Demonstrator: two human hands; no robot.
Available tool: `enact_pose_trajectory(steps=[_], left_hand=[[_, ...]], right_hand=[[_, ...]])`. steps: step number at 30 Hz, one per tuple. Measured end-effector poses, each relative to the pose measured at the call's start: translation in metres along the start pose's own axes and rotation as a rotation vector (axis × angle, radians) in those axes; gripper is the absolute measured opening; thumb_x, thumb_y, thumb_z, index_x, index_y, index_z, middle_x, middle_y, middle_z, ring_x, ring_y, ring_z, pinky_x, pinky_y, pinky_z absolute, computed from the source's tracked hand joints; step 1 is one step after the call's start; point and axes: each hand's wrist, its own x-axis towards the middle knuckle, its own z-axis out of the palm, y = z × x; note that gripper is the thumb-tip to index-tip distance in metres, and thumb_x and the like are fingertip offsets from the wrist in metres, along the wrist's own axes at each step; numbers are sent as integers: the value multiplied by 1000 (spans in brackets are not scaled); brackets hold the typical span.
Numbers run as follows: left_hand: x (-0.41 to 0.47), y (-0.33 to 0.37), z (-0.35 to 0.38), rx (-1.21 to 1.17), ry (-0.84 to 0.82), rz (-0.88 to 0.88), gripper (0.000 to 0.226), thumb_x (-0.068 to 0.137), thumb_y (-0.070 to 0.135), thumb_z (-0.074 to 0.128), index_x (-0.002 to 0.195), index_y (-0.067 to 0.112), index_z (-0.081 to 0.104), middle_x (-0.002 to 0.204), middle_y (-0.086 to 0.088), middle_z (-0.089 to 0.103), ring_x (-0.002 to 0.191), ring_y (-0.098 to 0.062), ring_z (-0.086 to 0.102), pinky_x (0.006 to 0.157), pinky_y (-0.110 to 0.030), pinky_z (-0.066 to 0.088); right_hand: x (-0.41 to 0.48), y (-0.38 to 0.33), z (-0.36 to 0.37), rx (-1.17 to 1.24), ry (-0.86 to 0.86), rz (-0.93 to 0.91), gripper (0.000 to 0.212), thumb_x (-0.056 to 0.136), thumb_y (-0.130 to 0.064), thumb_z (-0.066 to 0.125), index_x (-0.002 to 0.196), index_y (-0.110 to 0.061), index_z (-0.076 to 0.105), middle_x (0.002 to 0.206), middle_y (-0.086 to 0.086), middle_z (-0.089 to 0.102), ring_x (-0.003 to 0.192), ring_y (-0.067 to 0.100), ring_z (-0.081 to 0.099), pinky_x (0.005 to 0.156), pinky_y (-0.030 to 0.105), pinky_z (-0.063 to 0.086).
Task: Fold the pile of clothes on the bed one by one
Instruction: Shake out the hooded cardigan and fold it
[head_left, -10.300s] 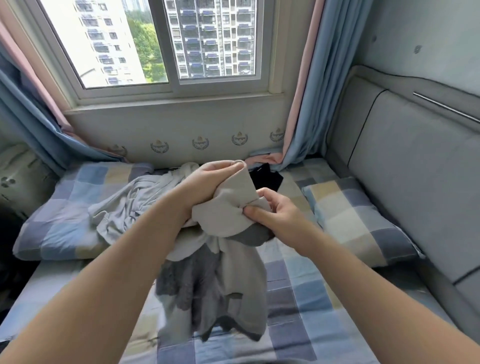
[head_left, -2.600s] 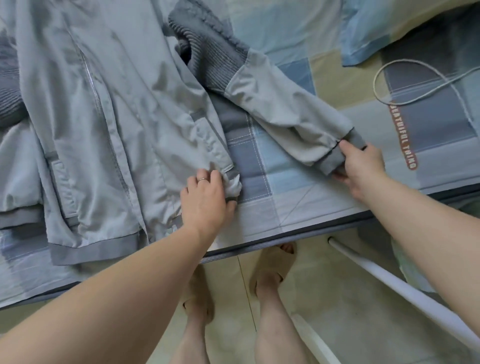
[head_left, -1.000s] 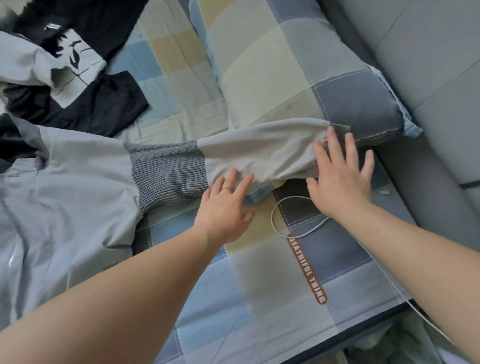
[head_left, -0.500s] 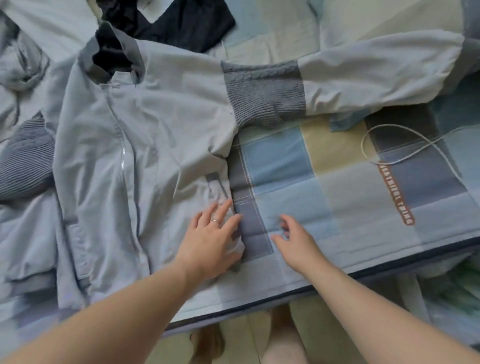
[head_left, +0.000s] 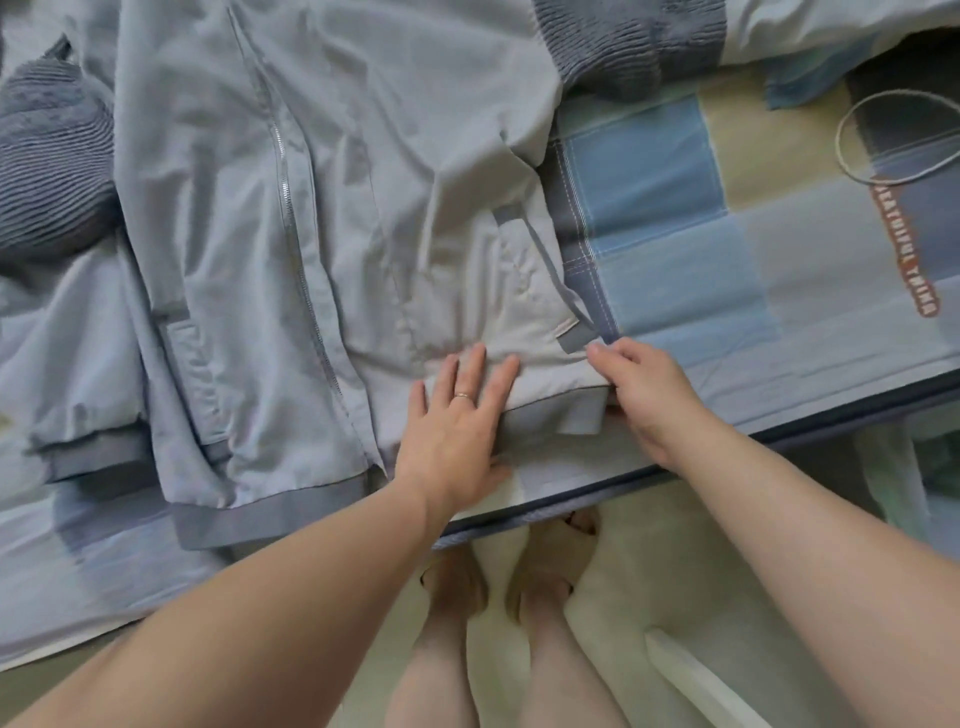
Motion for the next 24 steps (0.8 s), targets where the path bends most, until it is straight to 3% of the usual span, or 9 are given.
enact_pose_trajectory(steps=[3,6,8,10,14,16,18,20,24], left_hand=[[0,10,0,-55,157,27,60,82,17,62,139,26,46,135,-4,51,119,-34,52,90,-42,38],[0,18,-4,-163,100,34,36,90,13,52,125,22,55,111,-3,59,99,-33,56,73,-37,35],[-2,21,-2,-203,63,51,31,94,13,48,123,21,56,106,-3,60,97,-32,56,73,-37,37],[-4,22,3,-215,48,84,31,96,12,46,122,22,59,107,-1,61,97,-31,57,74,-35,36],[-11,26,6,-203,34,106,42,96,13,45,130,34,59,130,8,59,108,-26,54,88,-37,41],[-16,31,4,-160,13,93,48,96,17,45,139,37,51,140,9,52,117,-24,49,95,-37,37],[-20,40,2,-115,-13,87,54,95,22,47,147,37,41,147,8,43,128,-24,43,102,-38,33],[-23,48,-1,-104,-45,64,59,94,29,52,150,37,34,152,7,37,137,-24,35,106,-39,30],[-36,49,-7,-147,-69,2,67,91,42,61,151,36,31,159,4,28,145,-24,24,112,-41,25]], right_hand=[[-15,8,-13,357,-9,276,18,101,-32,56,99,-15,64,98,11,69,83,25,65,69,39,56],[-22,11,-20,641,-105,540,31,104,-40,49,119,-14,59,105,12,68,89,27,66,51,37,58],[-18,8,-23,710,-228,638,61,96,-64,47,123,-11,61,109,13,67,90,28,65,54,34,58],[-9,6,-26,693,-231,677,71,92,-73,44,118,-10,63,110,13,68,89,27,64,61,32,55],[-1,3,-24,629,-49,544,11,100,-18,59,95,-9,63,100,11,67,85,22,63,74,36,53],[1,11,-28,587,84,396,16,92,-1,63,83,-14,62,87,9,65,81,22,62,77,39,52],[-4,22,-36,511,241,319,21,84,3,68,79,-17,65,87,9,68,88,25,63,82,39,50],[-13,29,-43,419,313,295,24,84,6,64,79,-17,65,86,8,66,84,23,61,76,33,50],[-44,14,-37,-70,380,31,17,88,-3,60,97,-18,61,94,-1,62,92,18,57,77,25,42]])
